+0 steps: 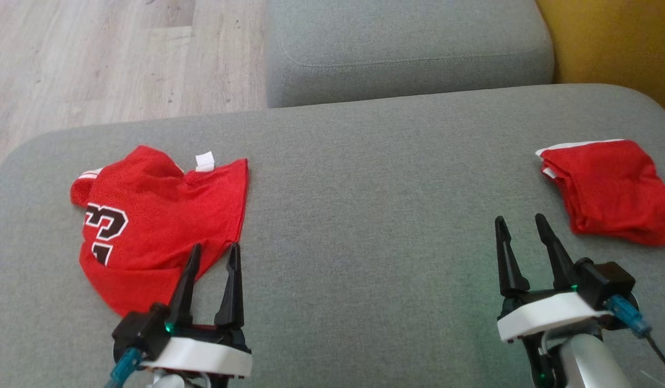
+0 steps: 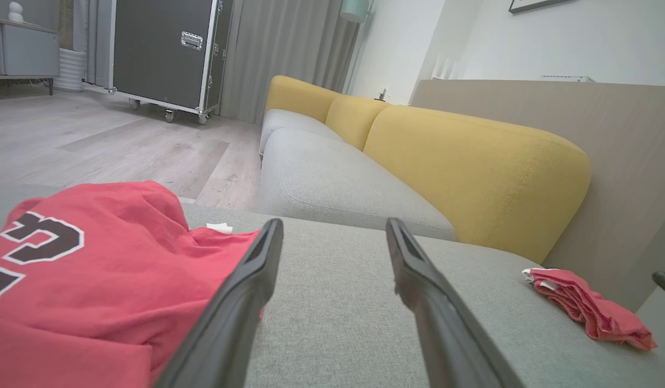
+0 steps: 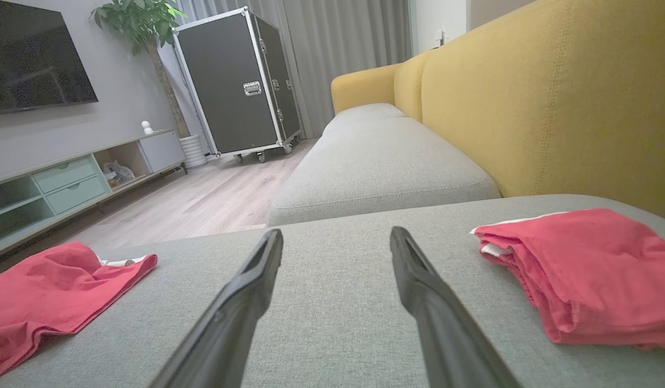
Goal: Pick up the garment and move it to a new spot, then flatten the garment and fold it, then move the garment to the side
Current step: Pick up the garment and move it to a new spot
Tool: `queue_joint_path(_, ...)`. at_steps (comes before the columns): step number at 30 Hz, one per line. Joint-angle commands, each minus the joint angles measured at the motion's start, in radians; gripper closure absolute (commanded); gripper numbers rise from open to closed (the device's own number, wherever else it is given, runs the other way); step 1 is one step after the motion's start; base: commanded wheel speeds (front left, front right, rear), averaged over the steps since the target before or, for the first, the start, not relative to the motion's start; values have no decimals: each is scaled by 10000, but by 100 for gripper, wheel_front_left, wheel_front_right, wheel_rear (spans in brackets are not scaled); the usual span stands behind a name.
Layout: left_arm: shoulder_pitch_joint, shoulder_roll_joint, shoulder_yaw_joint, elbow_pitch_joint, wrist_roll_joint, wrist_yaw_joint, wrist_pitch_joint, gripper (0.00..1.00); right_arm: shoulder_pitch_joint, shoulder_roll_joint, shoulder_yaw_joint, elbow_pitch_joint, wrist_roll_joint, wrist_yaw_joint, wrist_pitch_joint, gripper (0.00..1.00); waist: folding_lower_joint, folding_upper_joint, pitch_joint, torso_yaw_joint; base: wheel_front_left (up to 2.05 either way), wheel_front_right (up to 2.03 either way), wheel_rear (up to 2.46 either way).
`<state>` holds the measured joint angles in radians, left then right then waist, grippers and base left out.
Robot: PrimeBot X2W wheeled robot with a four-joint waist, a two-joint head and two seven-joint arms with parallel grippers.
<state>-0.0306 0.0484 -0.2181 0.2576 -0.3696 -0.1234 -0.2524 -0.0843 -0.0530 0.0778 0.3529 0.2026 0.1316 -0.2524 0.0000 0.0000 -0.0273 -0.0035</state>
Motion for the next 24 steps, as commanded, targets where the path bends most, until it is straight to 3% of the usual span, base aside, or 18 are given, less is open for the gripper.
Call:
queue_joint_path(1,-368,18,411,-241,78,-15,-94,0,-336,26,226,-352,56,-9,-93,0,0,0,-1,69,0,0,0)
queue_joint_path(10,-299,18,513,-195,144,131,-94,0,-164,27,650,-280,168,-9,-93,0,0,0,-184,879,0,0,0)
queue_joint_path(24,234,18,924,-119,595,95,-94,0,87,27,1527,-78,813,-9,-93,0,0,0,-706,3071,0,0,0)
